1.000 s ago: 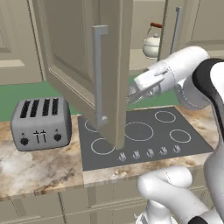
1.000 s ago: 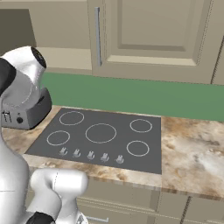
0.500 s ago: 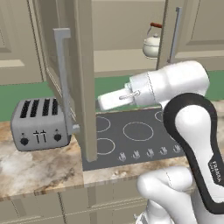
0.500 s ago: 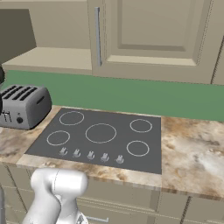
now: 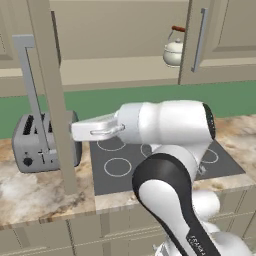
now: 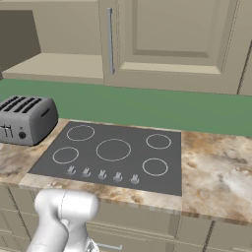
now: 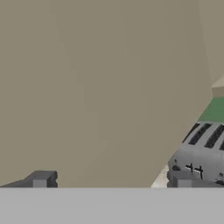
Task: Open the cabinet, pick the kettle from the cabinet, and place it in the sink.
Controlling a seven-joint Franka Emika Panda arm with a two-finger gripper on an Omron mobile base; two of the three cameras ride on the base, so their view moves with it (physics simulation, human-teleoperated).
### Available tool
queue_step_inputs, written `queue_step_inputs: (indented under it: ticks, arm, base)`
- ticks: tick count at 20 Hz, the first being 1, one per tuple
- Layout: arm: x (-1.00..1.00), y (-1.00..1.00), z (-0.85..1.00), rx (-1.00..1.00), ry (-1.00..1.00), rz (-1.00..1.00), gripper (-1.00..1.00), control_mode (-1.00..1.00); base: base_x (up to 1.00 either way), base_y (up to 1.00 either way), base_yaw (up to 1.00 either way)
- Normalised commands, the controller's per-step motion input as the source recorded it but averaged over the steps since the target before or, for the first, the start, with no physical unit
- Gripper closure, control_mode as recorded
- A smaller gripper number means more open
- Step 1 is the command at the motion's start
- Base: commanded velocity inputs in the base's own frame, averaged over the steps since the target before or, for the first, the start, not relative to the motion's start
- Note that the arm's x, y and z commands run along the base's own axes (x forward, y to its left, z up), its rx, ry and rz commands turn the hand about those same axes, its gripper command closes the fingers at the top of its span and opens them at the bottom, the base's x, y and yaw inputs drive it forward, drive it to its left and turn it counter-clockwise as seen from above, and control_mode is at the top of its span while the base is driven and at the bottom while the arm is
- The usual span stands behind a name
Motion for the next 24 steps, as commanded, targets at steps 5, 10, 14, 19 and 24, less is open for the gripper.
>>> queue_step_inputs:
  ticks: [5,10,14,19,24]
  arm:
    - [-0.10,-0.32,0.04,0.00,0.00,-0.04,-1.00,-1.00]
    - [-0.24,-0.54,0.08,0.03,0.00,0.00,-1.00,-1.00]
    - [-0.26,-0.60,0.11,0.05,0.00,0.00,-1.00,-1.00]
    - [-0.25,-0.60,0.12,0.06,0.00,0.00,-1.00,-1.00]
    - [-0.20,-0.58,0.12,0.02,0.00,0.00,-1.00,-1.00]
  base:
    - [0.00,0.00,0.00]
    - [0.00,0.00,0.00]
    - [0.00,0.00,0.00]
    - [0.00,0.00,0.00]
    - [0.00,0.00,0.00]
